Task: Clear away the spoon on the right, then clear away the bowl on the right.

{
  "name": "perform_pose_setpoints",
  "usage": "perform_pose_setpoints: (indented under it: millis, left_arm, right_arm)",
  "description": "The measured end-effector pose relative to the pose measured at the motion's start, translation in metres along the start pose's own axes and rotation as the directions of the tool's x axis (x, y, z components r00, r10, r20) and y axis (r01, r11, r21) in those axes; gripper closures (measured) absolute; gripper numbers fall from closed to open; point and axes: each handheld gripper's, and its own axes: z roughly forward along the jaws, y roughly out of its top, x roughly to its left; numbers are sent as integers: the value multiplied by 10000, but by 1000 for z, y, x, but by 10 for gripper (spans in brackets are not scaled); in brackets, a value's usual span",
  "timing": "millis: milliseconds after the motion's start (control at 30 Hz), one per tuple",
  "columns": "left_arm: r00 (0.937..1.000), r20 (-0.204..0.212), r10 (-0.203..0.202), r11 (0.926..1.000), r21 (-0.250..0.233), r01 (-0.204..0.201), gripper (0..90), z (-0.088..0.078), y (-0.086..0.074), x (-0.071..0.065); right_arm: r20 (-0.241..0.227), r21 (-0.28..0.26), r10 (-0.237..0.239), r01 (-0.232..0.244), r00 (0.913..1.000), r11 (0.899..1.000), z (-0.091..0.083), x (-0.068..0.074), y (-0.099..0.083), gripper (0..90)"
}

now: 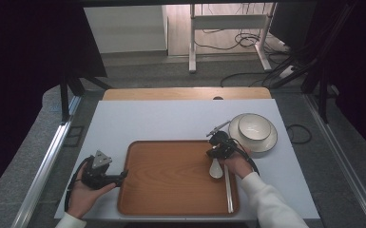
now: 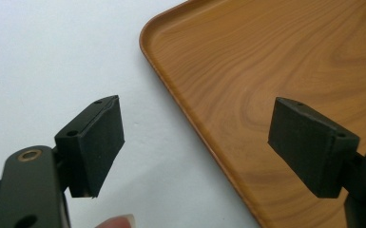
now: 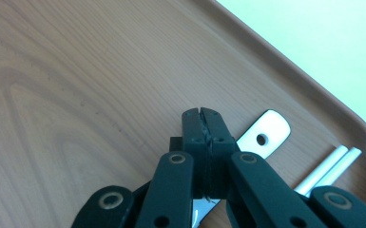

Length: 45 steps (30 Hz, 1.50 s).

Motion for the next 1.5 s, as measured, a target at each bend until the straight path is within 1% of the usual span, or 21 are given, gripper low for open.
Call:
perform_pose_setpoints:
  millis: [67,200,300,367,400,433,467,500,567,633,700,767,933,967,1167,1233,1267,1333,1433,1500]
  left_arm:
    - [10000,-1,1,10000,-4,-1,191,0,0,0]
    - [10000,-5,0,10000,-4,0,191,0,0,0]
    - [10000,-15,-11,10000,-24,11,190,0,0,0]
    - [10000,-6,-8,10000,-31,8,191,-1,0,0]
    - [10000,-3,-5,10000,-35,5,191,-1,0,0]
    - [10000,0,-5,10000,-30,5,190,-1,0,0]
    - [10000,2,-6,10000,-34,6,191,-1,0,0]
    - [10000,0,-2,10000,-26,2,191,-1,0,0]
    - [10000,-1,12,10000,-23,-12,191,-1,0,0]
    - [10000,-4,4,10000,-36,-4,191,-1,0,0]
    - [10000,-15,1,10000,-39,-1,190,-1,0,0]
    - [10000,-16,10,10000,-25,-10,191,-1,0,0]
    - [10000,-8,-19,10000,-38,19,191,-1,0,0]
    - [10000,-32,-36,10000,-60,36,191,-2,0,0]
    - [10000,-39,-2,10000,-37,2,191,-2,0,-1]
    - [10000,-48,11,10000,-54,-11,191,-3,0,-1]
    - [10000,-56,-32,9999,-97,32,191,-3,0,-2]
    - [10000,-61,-9,10000,-89,8,191,-4,0,-2]
    - [10000,-48,-16,9999,-106,16,191,-4,1,-2]
    - [10000,-16,-7,10000,-97,7,191,-3,1,-3]
  right_arm:
    - [-5,-44,26,-26,10000,10000,-1,-1,0,896]
    - [-73,-338,-87,85,9999,9994,-7,2,1,895]
    - [-176,-609,-155,144,9997,9980,-16,5,3,895]
    - [-321,-883,-174,145,9993,9960,-24,5,3,890]
    - [-380,-1014,-181,142,9991,9947,-28,5,3,873]
    - [-520,-1194,-218,155,9984,9927,-32,3,2,838]
    - [-688,-1361,-264,169,9973,9906,-36,2,2,784]
    - [-696,-1484,-299,193,9971,9887,-40,0,2,731]
    - [-604,-1756,-338,227,9976,9842,-48,-2,1,649]
    - [-563,-1933,-270,156,9980,9810,-55,-6,1,589]
    - [-450,-2111,-177,79,9988,9774,-62,-10,0,542]
    - [-387,-2170,-72,-13,9992,9762,-68,-15,-2,517]
    - [-284,-2317,161,-223,9995,9725,-82,-27,-7,485]
    - [-290,-2346,261,-322,9992,9716,-84,-30,-8,481]
    - [-208,-2513,624,-656,9978,9657,-94,-42,-14,462]
    - [-236,-2590,721,-758,9971,9629,-96,-45,-14,462]
    - [-228,-2626,701,-737,9973,9621,-97,-46,-14,461]
    - [-202,-2649,768,-794,9968,9610,-98,-48,-15,460]
    - [-143,-2568,711,-724,9974,9638,-99,-51,-16,460]
    - [-113,-2545,773,-776,9969,9640,-100,-52,-16,460]
